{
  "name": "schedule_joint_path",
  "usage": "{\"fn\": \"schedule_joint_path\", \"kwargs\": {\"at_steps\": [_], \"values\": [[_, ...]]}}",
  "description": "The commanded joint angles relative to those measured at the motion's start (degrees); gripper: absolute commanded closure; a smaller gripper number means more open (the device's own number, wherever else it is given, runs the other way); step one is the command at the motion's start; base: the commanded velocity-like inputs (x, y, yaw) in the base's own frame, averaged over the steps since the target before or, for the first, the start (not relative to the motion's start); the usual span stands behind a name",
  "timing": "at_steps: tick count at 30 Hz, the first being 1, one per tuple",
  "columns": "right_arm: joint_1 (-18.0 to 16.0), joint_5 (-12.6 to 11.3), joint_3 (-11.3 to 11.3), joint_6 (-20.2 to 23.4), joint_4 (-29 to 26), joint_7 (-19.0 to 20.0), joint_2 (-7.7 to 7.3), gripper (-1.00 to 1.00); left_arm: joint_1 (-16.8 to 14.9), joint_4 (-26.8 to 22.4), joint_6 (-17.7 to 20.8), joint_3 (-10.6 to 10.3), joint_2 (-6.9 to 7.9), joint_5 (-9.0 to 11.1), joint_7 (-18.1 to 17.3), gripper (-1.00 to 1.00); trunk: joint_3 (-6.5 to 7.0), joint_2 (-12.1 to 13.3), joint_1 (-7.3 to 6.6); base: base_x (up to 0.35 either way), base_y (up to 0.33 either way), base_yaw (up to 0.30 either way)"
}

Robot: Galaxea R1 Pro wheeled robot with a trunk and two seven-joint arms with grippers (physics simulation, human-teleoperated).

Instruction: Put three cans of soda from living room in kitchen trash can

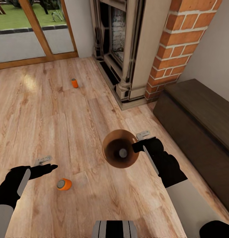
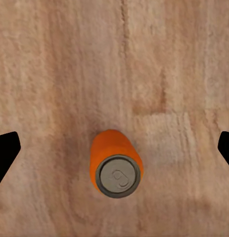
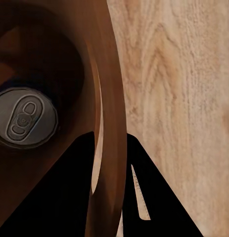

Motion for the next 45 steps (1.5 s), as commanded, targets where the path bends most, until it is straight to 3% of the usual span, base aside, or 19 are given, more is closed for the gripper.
{"fn": "schedule_joint_path", "kwargs": {"at_steps": [1,17,29,37,39,45], "values": [[-0.1,-1.2,0.0,0.0,0.0,0.2,0.02,1.0,0.0,0.0,0.0,-0.3,-0.01,0.0,0.1,-1.0,-0.27,-0.4,0.21,0.0,0.0,0.0],[-0.3,-1.2,0.1,0.0,-0.1,0.0,0.08,1.0,0.0,0.1,-0.4,-1.6,-0.02,-0.1,0.3,-1.0,-4.53,-6.8,3.73,0.0,0.0,0.0],[-1.3,-1.1,0.0,0.0,-0.8,-0.1,0.58,1.0,0.0,0.1,-0.7,-1.6,-0.08,0.2,0.3,-1.0,-5.43,-6.8,3.73,0.0,0.0,0.0],[-3.5,-0.9,-1.5,0.0,-0.2,-0.1,-0.29,1.0,0.0,0.1,-0.7,-1.8,-0.31,0.3,-0.2,-1.0,-5.87,-6.8,3.73,0.0,0.0,0.0],[-3.7,2.6,-2.0,0.0,-0.2,-0.1,-0.19,1.0,-0.1,0.0,-0.7,-2.2,-1.17,0.3,-0.4,-1.0,-5.98,-6.8,3.73,0.0,0.0,0.0],[-5.0,7.3,-2.0,0.0,-0.3,0.0,1.2,1.0,-0.1,0.1,-0.9,-2.4,-2.12,0.3,-0.4,-1.0,-6.54,-7.2,3.95,0.0,0.0,0.0]]}}
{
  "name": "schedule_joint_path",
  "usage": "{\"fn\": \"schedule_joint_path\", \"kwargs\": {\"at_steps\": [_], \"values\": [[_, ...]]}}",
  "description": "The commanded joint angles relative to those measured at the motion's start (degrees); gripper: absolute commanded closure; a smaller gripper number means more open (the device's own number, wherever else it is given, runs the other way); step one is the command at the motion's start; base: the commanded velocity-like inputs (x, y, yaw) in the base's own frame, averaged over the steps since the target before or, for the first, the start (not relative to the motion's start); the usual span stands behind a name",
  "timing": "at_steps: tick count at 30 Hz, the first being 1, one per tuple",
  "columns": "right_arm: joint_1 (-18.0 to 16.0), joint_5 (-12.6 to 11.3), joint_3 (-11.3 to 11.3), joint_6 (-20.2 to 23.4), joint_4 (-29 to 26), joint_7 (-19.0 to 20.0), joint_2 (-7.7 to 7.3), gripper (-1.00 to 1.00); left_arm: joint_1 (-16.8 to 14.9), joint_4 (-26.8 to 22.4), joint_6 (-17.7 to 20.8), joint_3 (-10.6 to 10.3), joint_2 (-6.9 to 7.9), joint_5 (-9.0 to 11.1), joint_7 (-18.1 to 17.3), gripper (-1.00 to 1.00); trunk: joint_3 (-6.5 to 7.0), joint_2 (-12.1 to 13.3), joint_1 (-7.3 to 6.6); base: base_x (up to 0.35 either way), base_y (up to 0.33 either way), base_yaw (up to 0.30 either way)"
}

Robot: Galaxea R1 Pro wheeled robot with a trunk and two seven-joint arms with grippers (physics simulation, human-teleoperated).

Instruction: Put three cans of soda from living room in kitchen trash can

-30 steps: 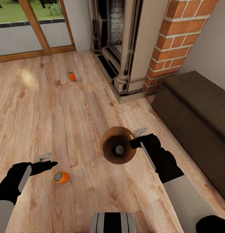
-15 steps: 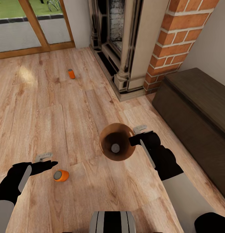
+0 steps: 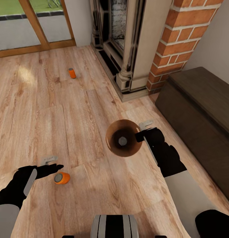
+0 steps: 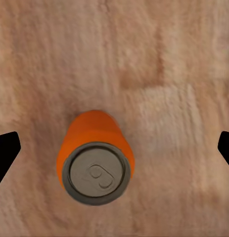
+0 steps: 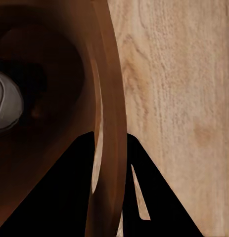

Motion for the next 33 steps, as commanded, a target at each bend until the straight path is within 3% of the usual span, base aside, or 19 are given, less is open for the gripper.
{"fn": "schedule_joint_path", "kwargs": {"at_steps": [1,11,22,33], "values": [[-0.2,-0.3,0.0,0.0,0.0,0.1,0.13,1.0,0.0,0.0,-0.1,0.0,-0.04,0.0,0.0,-1.0,-0.25,-0.4,0.22,0.0,0.0,0.0],[-0.7,0.6,0.0,0.0,0.1,0.1,0.94,1.0,0.0,0.0,-0.5,-0.2,-0.19,0.0,0.0,-1.0,-2.81,-4.4,2.41,0.0,0.0,0.0],[-0.7,0.6,0.1,0.0,0.1,0.1,1.02,1.0,0.1,0.0,-1.1,-0.3,-0.19,0.0,0.0,-1.0,-3.98,-4.4,2.44,0.0,0.0,0.0],[-0.7,0.6,0.0,0.0,0.1,0.1,0.96,1.0,0.2,0.0,-1.2,-0.6,-0.17,0.0,0.0,-1.0,-6.92,-4.6,2.67,0.0,0.0,0.0]]}}
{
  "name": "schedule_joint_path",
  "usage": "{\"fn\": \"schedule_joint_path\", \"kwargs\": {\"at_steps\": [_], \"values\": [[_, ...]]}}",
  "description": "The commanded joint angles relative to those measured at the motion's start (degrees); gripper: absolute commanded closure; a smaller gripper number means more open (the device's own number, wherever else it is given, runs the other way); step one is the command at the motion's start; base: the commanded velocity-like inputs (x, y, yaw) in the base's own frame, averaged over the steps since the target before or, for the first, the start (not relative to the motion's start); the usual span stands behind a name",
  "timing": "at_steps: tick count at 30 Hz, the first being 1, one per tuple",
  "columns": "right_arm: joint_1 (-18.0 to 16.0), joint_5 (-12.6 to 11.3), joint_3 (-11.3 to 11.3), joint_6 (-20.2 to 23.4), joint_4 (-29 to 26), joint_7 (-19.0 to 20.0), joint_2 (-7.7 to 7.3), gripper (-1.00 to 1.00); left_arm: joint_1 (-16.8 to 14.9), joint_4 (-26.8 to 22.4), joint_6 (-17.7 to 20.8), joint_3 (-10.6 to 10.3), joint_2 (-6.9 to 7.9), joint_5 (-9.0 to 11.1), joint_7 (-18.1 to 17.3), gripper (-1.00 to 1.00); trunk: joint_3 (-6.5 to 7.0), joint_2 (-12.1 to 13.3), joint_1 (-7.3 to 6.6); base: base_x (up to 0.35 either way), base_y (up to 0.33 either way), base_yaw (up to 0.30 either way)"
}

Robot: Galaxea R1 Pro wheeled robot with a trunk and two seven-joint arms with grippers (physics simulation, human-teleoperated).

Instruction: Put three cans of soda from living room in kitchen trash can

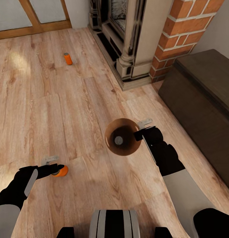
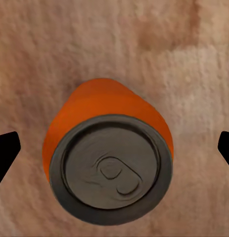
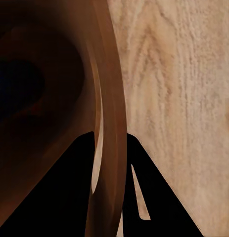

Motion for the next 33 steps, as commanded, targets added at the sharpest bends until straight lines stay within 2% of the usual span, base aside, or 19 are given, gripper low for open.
{"fn": "schedule_joint_path", "kwargs": {"at_steps": [1,13,16,23,24,31,33], "values": [[0.0,-0.7,0.0,0.0,0.0,0.1,0.01,1.0,0.0,0.0,0.0,0.0,-0.01,0.0,0.0,-1.0,-0.08,0.0,-0.01,0.0,0.0,0.0],[0.0,-0.7,0.0,0.0,0.1,0.1,-0.01,1.0,0.0,0.0,-0.1,0.0,-0.02,0.0,0.0,-1.0,-0.96,0.0,-0.01,0.0,0.0,0.0],[0.0,-0.7,0.0,0.0,0.1,0.1,-0.01,1.0,0.0,0.0,-0.1,0.0,-0.02,0.0,0.0,-1.0,-1.82,0.0,0.07,0.0,0.0,0.0],[0.0,-0.7,0.0,0.0,0.1,0.1,-0.01,1.0,0.0,0.0,-0.1,0.0,-0.01,0.0,0.0,-1.0,-2.15,0.0,0.07,0.0,0.0,0.0],[0.1,-0.7,0.0,0.0,0.1,0.1,-0.01,1.0,0.0,0.0,-0.1,0.0,0.02,0.1,0.0,1.0,-2.16,0.0,0.07,0.0,0.0,0.0],[0.2,-0.7,0.0,0.0,0.2,0.1,-0.01,1.0,0.1,0.0,-1.8,0.0,0.01,0.0,0.0,1.0,-2.18,0.0,0.07,0.0,0.0,0.0],[0.2,-0.7,0.0,0.0,0.2,0.1,-0.01,1.0,0.0,0.0,-1.9,0.0,-0.01,-0.1,0.1,1.0,-1.74,0.0,0.02,0.0,0.0,0.0]]}}
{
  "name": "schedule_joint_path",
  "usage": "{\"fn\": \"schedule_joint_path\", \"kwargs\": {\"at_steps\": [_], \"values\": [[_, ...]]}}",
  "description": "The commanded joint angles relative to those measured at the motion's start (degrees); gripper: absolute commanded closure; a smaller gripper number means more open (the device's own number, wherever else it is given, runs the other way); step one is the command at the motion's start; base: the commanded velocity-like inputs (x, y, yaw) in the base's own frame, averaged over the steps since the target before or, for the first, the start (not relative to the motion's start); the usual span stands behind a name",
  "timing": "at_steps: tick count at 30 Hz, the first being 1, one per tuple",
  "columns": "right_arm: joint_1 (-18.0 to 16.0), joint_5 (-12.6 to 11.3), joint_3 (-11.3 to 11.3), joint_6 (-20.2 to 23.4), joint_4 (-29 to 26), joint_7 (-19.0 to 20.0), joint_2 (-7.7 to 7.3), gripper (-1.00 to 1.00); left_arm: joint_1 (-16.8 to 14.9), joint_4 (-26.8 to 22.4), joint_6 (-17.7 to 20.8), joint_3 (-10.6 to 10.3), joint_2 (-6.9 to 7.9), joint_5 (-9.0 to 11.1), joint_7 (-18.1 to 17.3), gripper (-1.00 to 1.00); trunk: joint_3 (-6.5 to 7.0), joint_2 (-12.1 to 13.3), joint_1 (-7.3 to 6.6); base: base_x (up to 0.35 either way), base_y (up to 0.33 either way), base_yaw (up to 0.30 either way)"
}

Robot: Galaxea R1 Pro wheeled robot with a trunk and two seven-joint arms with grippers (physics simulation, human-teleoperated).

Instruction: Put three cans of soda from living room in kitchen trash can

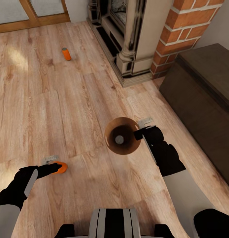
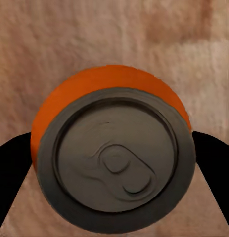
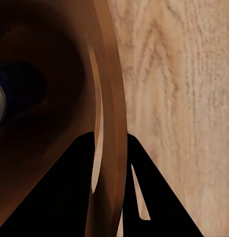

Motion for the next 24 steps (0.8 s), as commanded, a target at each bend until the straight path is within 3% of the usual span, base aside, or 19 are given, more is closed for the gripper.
{"fn": "schedule_joint_path", "kwargs": {"at_steps": [1,11,24], "values": [[0.0,-0.5,0.0,0.0,1.6,0.1,-0.02,1.0,0.0,0.0,0.1,0.0,0.0,-0.1,0.1,1.0,0.22,0.0,-0.02,0.0,0.0,0.0],[0.1,-0.6,-0.1,0.0,1.8,0.1,-0.09,1.0,-0.1,0.9,0.5,0.0,-0.01,-0.1,0.2,1.0,2.44,0.2,-0.27,0.0,0.0,0.0],[0.2,-0.9,-0.1,0.0,2.4,0.3,-0.1,1.0,-0.2,1.0,0.8,-0.1,-0.01,-0.1,-0.1,1.0,4.77,5.4,-3.13,0.0,0.0,0.0]]}}
